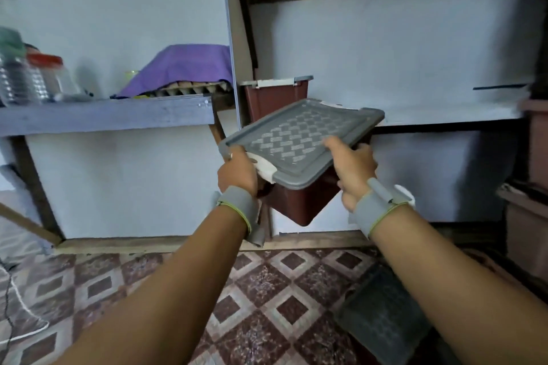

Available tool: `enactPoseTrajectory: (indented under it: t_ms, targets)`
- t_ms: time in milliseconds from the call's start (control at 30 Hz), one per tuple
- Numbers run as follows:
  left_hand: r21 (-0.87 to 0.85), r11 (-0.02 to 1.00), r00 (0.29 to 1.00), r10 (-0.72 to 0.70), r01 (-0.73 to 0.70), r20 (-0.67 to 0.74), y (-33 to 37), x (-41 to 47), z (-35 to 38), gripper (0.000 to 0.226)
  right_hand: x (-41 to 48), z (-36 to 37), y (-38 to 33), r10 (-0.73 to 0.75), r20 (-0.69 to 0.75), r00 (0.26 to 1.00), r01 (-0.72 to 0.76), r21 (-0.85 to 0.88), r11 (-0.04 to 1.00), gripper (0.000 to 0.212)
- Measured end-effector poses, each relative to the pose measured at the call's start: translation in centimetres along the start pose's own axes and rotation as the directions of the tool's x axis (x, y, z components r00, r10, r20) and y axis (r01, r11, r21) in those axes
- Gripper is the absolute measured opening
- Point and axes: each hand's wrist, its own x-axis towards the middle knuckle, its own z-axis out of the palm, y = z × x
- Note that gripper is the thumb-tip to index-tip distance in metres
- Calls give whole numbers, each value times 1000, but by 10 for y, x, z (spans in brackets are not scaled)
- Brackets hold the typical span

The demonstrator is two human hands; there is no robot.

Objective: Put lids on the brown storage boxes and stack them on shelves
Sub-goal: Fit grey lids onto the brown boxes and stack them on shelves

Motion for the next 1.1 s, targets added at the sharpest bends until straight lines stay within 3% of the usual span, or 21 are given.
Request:
enactPoseTrajectory:
  t_ms: [200, 333, 467, 667, 900, 1100]
  targets:
    - [-35, 997, 997, 65, -64, 29, 23, -40, 49, 43, -20, -6, -24, -82, -22, 996, 83, 73, 994, 79]
    - [-80, 992, 975, 107, -93, 193, 25, -52, 72, 63, 2, -34, -48, -133, -55, 990, 139, 131, 982, 64]
    - [-90, 988, 925, 151, -128, 348, 28, -54, 92, 55, 44, -62, -60, -72, -39, 997, 78, 209, 975, 41]
    - [28, 932, 837, 311, -361, 449, 28, -45, 125, 44, 97, -76, -79, -74, -43, 996, 82, 238, 968, 25]
    - [76, 895, 781, 339, -440, 524, 26, -25, 160, 41, 158, -68, -92, -74, -76, 994, 89, 211, 973, 40]
    - [105, 838, 748, 414, -536, 519, 22, -2, 185, 22, 195, -59, -90, -133, -45, 990, 139, 219, 966, 62]
